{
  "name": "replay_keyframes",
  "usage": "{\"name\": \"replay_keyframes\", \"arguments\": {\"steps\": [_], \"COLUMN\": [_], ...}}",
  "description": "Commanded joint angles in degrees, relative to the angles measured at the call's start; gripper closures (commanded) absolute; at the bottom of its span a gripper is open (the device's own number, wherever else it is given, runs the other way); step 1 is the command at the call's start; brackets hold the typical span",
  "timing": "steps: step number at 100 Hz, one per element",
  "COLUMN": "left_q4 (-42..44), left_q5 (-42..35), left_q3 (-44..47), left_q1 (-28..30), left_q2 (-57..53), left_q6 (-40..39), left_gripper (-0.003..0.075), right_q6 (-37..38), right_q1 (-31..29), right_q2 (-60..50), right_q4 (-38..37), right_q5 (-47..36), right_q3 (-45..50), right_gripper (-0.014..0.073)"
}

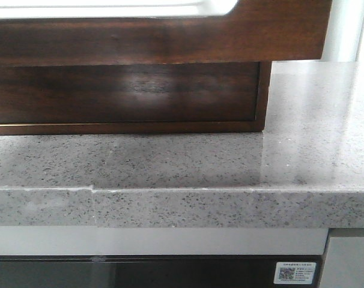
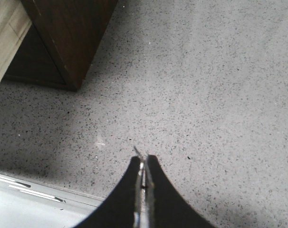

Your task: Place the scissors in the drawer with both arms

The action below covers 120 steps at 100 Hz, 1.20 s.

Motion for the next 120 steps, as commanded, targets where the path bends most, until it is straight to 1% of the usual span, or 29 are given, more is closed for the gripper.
{"name": "replay_keyframes", "arguments": {"steps": [1, 75, 83, 90, 94, 110, 120], "left_q4": [-0.7, -0.8, -0.8, -0.8, -0.8, -0.8, -0.8], "left_q5": [-4.4, -4.4, -4.4, -4.4, -4.4, -4.4, -4.4], "left_q3": [2.0, 2.0, 2.0, 2.0, 2.0, 2.0, 2.0], "left_q1": [0.1, 0.1, 0.1, 0.1, 0.1, 0.1, 0.1], "left_q2": [-1.9, -1.8, -1.8, -1.8, -1.8, -1.8, -1.8], "left_q6": [-0.8, -0.8, -0.8, -0.8, -0.8, -0.8, -0.8], "left_gripper": [0.0741, 0.0741, 0.0741, 0.0741, 0.0741, 0.0741, 0.0741], "right_q6": [-0.1, -0.1, -0.4, -0.9, -0.9, -1.0, -1.0], "right_q1": [-0.3, -0.3, -0.2, -0.3, -0.3, -0.3, -1.0], "right_q2": [-0.2, -0.2, -2.2, -5.4, -7.4, -19.6, -26.8], "right_q4": [0.5, 0.5, -0.2, -3.5, -3.8, -4.0, -4.0], "right_q5": [-3.4, -3.6, -4.3, -9.1, -12.8, -31.8, -39.3], "right_q3": [-1.3, -1.3, 0.0, 3.2, 5.8, 22.3, 31.1], "right_gripper": [0.0662, 0.0662, 0.0662, 0.0662, 0.0662, 0.0662, 0.0662]}}
